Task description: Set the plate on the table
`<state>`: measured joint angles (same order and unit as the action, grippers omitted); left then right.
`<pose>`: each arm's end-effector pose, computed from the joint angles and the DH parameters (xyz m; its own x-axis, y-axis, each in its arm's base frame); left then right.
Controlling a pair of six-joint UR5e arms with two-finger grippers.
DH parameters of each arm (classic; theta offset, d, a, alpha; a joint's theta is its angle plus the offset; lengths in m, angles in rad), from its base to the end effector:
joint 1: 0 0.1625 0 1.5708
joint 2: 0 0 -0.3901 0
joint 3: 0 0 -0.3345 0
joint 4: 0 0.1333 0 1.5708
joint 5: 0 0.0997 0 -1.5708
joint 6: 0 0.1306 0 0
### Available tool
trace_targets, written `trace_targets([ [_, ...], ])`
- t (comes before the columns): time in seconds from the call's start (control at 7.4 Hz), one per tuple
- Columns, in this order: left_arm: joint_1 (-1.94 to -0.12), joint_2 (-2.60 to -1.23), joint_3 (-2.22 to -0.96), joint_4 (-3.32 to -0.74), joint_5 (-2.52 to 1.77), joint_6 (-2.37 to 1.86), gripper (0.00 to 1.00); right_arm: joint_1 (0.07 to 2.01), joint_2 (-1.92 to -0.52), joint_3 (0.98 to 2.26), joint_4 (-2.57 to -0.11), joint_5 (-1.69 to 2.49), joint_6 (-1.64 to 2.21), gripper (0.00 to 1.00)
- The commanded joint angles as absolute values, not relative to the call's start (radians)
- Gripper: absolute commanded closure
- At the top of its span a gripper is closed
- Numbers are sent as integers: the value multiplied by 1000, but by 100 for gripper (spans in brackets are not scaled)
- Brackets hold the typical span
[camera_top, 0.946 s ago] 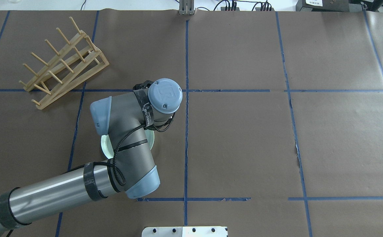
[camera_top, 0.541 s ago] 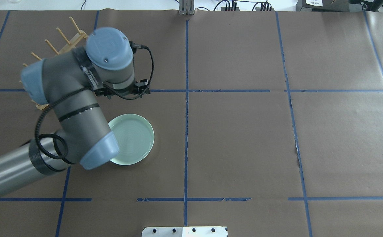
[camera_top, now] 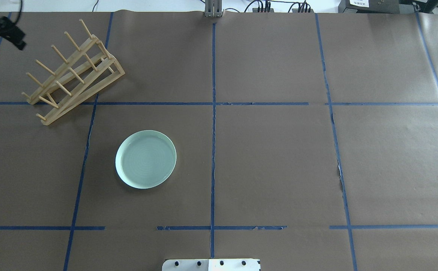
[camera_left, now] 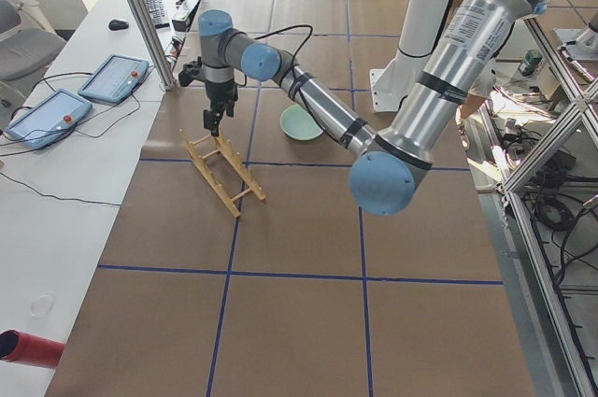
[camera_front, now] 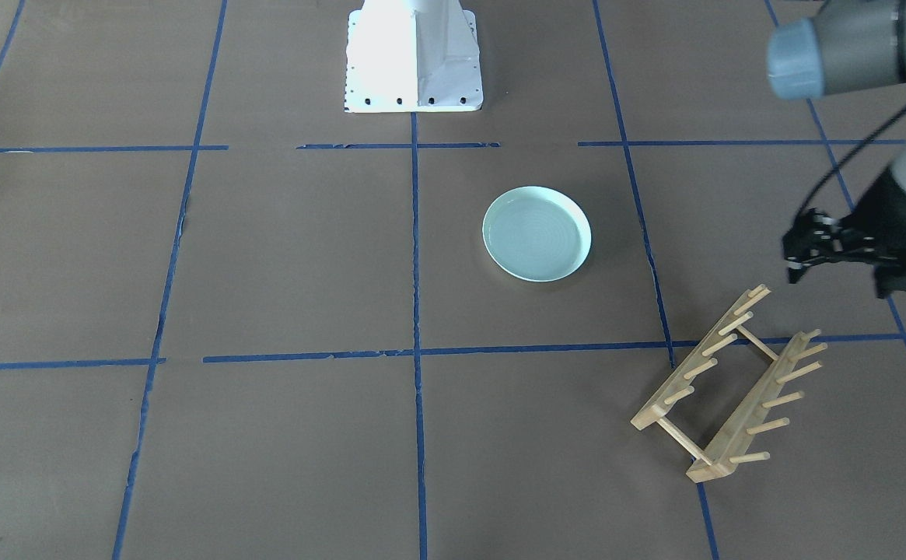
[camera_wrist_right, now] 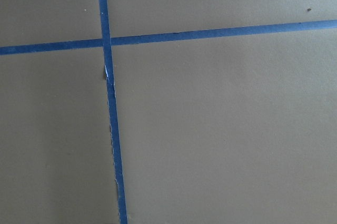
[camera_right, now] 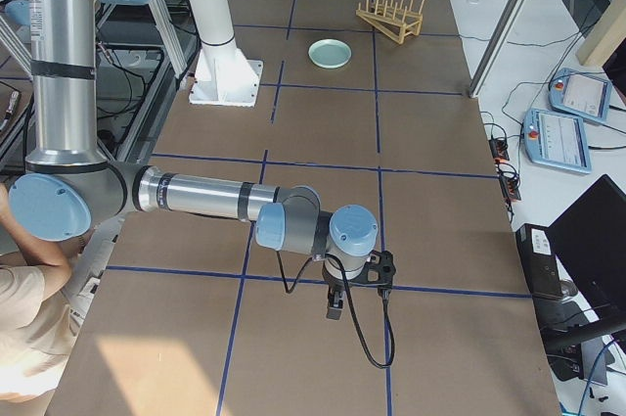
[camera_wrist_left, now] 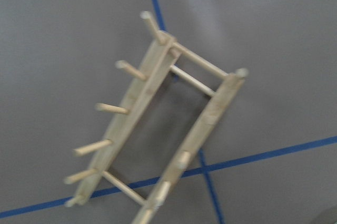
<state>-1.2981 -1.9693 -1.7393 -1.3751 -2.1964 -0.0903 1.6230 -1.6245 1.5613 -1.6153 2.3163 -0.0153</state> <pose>0.0974 -0.5593 0.4048 0.7431 0.3403 -0.5762 -0.1847 0.9319 0.3121 0.0656 -0.3988 0.6793 0.7307 0.0960 0.6760 -0.0407 0.9944 -0.0972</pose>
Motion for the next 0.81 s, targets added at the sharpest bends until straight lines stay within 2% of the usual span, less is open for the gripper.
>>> trace_targets([
  [0.0, -1532, -1765, -1648, -1486, -2240, 217, 0, 1623, -1624, 1560, -1615, 2316, -15, 0],
  [0.27, -1591, -1593, -1634, -1491, -2246, 212, 0, 1623, -1624, 1560, -1615, 2316, -15, 0],
  [0.68, -1601, -1551, -1644, -1489, -2384, 210, 0, 1623, -1624, 1562, -1615, 2316, -15, 0],
])
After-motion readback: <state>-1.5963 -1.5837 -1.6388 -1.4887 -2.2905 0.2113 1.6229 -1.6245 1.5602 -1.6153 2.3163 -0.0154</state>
